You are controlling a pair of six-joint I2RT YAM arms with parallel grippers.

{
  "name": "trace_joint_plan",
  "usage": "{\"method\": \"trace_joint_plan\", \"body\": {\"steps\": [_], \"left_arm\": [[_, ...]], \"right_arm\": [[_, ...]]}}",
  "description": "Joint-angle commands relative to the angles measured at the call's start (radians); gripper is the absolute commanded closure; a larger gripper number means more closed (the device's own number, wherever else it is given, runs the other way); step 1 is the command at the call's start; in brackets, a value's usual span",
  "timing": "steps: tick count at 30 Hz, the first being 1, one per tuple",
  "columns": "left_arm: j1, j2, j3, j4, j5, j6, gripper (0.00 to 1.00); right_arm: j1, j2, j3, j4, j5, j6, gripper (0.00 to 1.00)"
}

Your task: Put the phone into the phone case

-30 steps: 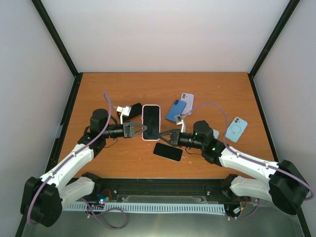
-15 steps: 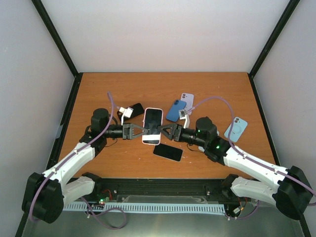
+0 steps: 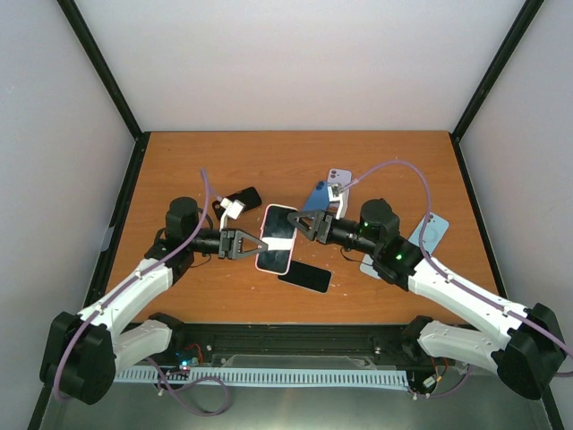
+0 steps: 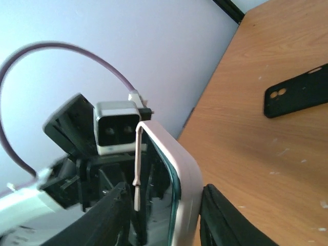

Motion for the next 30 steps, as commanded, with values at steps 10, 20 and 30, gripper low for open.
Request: {"method": "trace_joint_plan", "body": {"steps": [10, 20, 30], "left_arm": [[0.000, 0.146, 0.134, -0.382, -0.225, 0.258, 1.00], [0.000, 0.215, 0.134, -0.366, -0.314, 0.247, 1.00], [0.001, 0.457, 0.200, -0.296, -0.408, 0.271, 1.00]], "right_arm": [[-0.008, -0.012, 0.082, -0.140, 0.096, -0.111, 0.97], [-0.008, 0.028, 0.076, -0.235, 0.147, -0.061, 0.68], [-0.011, -0.060, -0.002, -0.311, 0.222, -0.060, 0.21]]}}
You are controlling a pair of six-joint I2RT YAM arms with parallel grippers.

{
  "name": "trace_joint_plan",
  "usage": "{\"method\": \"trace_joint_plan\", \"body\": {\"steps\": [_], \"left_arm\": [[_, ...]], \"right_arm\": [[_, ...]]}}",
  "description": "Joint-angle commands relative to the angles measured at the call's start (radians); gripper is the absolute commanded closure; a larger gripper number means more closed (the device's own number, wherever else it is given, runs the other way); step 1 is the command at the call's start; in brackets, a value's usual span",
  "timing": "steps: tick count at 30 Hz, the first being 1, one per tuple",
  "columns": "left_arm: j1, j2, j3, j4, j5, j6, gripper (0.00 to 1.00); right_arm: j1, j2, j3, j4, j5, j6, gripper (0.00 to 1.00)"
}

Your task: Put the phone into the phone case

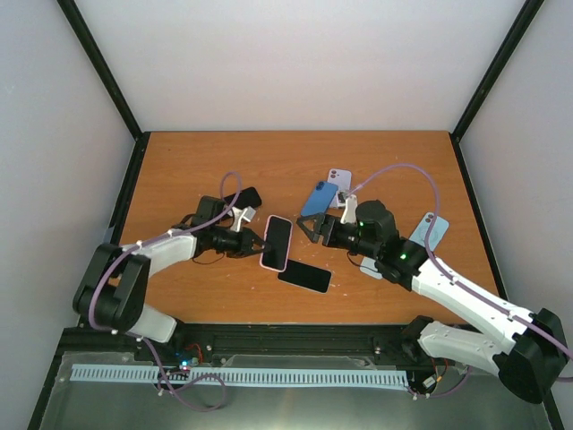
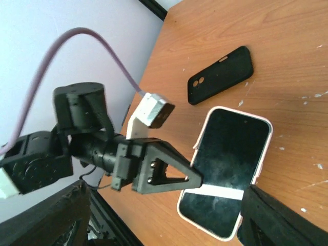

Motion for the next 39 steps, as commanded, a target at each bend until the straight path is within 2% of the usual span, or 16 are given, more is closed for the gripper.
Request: {"method": "trace_joint_plan", "body": {"steps": [1, 6, 13, 18, 21, 25, 31, 33, 37, 39], "left_arm": [[0.001, 0.100, 0.100, 0.030, -0.047, 0.037, 1.00], [0.009, 0.218, 0.162, 0.032, -0.078, 0.053, 1.00], [0.043, 0.325, 0.225, 0.058, -0.084, 0.058, 0.99], [0.059, 0.386, 0.278, 0.025, -0.137, 0.062, 0.82], [0.060, 0.386, 0.291, 0.002, -0.182, 0.059, 0.67], [0.060, 0.361, 0.297, -0.035, -0.240, 0.055, 0.59], [0.060, 0.283, 0.258, -0.053, -0.277, 0.027, 0.41], [0.060, 0.249, 0.239, -0.053, -0.302, 0.014, 0.33], [0.060, 0.177, 0.204, -0.051, -0.357, -0.026, 0.09], [0.060, 0.134, 0.178, -0.038, -0.358, -0.039, 0.02]], "right_arm": [[-0.002, -0.061, -0.039, -0.028, 0.040, -0.003, 0.18], [-0.004, -0.093, -0.039, -0.065, 0.056, -0.017, 0.11], [-0.005, -0.127, -0.054, -0.077, 0.063, -0.027, 0.11], [-0.005, -0.134, -0.063, -0.090, 0.064, -0.038, 0.11], [-0.005, -0.141, -0.068, -0.108, 0.073, -0.049, 0.11], [-0.005, -0.136, -0.080, -0.136, 0.095, -0.069, 0.11], [-0.005, -0.114, -0.108, -0.174, 0.104, -0.090, 0.14], [-0.005, -0.107, -0.116, -0.189, 0.117, -0.092, 0.16], [-0.005, -0.093, -0.121, -0.203, 0.148, -0.083, 0.24], [-0.005, -0.082, -0.124, -0.196, 0.152, -0.087, 0.30]]}}
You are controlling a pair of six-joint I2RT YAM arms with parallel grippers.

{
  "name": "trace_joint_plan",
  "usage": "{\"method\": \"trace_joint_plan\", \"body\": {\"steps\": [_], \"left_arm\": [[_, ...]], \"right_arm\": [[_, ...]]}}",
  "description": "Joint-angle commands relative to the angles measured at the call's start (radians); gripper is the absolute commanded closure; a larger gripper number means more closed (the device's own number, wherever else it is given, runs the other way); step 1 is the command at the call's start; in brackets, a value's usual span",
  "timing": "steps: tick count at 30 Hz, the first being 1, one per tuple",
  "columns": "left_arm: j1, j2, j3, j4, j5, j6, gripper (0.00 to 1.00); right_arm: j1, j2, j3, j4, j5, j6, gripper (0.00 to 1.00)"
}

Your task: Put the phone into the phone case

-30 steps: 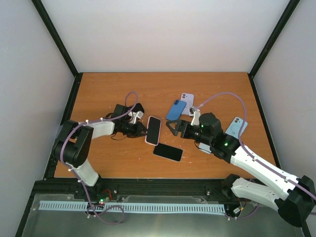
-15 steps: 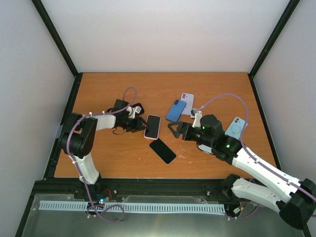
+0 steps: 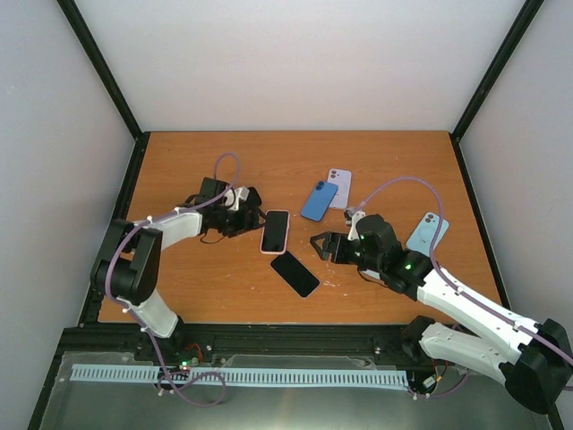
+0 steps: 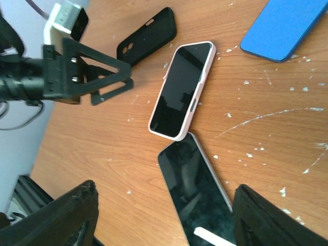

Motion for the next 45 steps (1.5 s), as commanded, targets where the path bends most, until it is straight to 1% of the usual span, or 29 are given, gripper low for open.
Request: {"method": "trace_joint_plan", "body": {"steps": [1, 3, 5, 8, 10, 12, 15, 20, 22, 24, 27, 29, 32, 35, 41, 45], "left_arm": [[0.004, -0.092, -0.044, 0.009, -0.045, -0.036, 0.01], [0.003, -0.122, -0.068, 0.004, -0.045, -0.044, 0.01], [0.003, -0.155, -0.088, -0.004, -0.049, -0.054, 0.01], [0.003, -0.206, -0.127, -0.008, -0.059, -0.075, 0.00], [0.008, -0.245, -0.148, -0.018, -0.090, -0.098, 0.00], [0.023, -0.276, -0.160, -0.040, -0.145, -0.117, 0.00], [0.069, -0.310, -0.158, -0.068, -0.206, -0.131, 0.01], [0.179, -0.305, -0.101, -0.047, -0.233, -0.151, 0.01], [0.206, -0.269, -0.057, -0.028, -0.241, -0.145, 0.01], [0.217, -0.219, 0.007, -0.050, -0.312, -0.141, 0.01], [0.227, -0.132, 0.104, -0.064, -0.441, -0.115, 0.01], [0.242, -0.059, 0.168, -0.055, -0.467, -0.094, 0.01], [0.267, 0.035, 0.238, -0.022, -0.380, -0.077, 0.01], [0.269, 0.117, 0.306, -0.013, -0.311, -0.054, 0.02], [0.269, 0.262, 0.433, -0.033, -0.180, 0.009, 0.09], [0.269, 0.339, 0.486, -0.018, -0.082, 0.012, 0.11]], "right_arm": [[-0.005, 0.023, -0.013, -0.004, 0.043, -0.016, 0.34], [-0.005, 0.049, -0.020, 0.000, 0.051, -0.032, 0.41], [-0.005, 0.087, -0.023, 0.003, 0.044, -0.049, 0.44], [-0.003, 0.162, -0.034, 0.028, 0.015, -0.060, 0.45], [-0.002, 0.213, -0.037, 0.053, -0.020, -0.064, 0.45], [0.010, 0.266, -0.033, 0.066, -0.030, -0.075, 0.42], [0.059, 0.348, 0.003, 0.047, -0.009, -0.112, 0.35], [0.145, 0.454, 0.096, -0.002, 0.065, -0.194, 0.21], [0.171, 0.486, 0.125, -0.011, 0.090, -0.231, 0.16], [0.190, 0.517, 0.153, -0.022, 0.110, -0.263, 0.12], [0.208, 0.561, 0.197, -0.043, 0.126, -0.300, 0.11], [0.218, 0.588, 0.224, -0.053, 0.123, -0.324, 0.12], [0.231, 0.633, 0.259, -0.074, 0.131, -0.345, 0.12], [0.240, 0.669, 0.284, -0.097, 0.149, -0.350, 0.11], [0.262, 0.698, 0.295, -0.100, 0.179, -0.361, 0.10], [0.276, 0.721, 0.301, -0.092, 0.183, -0.385, 0.09]]}}
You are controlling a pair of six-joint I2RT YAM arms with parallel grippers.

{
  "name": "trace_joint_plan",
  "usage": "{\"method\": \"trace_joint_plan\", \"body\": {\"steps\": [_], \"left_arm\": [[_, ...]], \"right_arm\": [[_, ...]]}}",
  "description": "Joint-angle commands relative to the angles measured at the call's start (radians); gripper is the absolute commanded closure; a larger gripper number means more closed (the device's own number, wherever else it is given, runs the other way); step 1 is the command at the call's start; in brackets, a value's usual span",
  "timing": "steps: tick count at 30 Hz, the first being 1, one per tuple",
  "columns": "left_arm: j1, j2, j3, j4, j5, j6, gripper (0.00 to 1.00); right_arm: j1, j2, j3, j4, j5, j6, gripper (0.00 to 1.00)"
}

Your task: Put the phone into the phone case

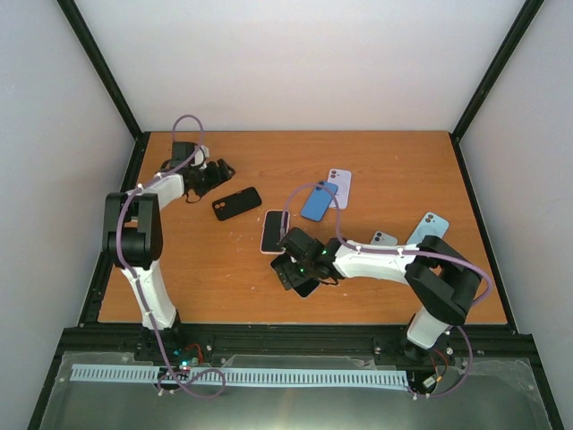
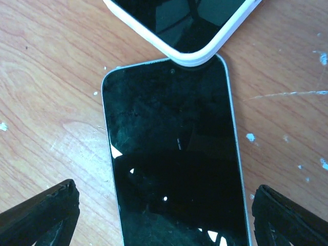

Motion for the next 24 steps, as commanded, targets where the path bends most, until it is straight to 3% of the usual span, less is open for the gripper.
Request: {"method": "trace_joint_plan", "body": {"steps": [1, 10, 24], "left_arm": [[0.004, 0.069, 0.085, 0.012, 0.145, 0.039, 0.11], [0.001, 0.191, 0.162, 0.010, 0.239, 0.022, 0.15], [-0.054, 0.271, 0.228, -0.081, 0.295, 0.030, 0.15]], "right_arm": [[0.023, 0.030, 0.030, -0.002, 0.035, -0.044, 0.09], [0.033, 0.099, 0.064, -0.019, 0.096, -0.105, 0.09], [0.074, 0.124, 0.046, -0.022, 0.103, -0.095, 0.23]]}}
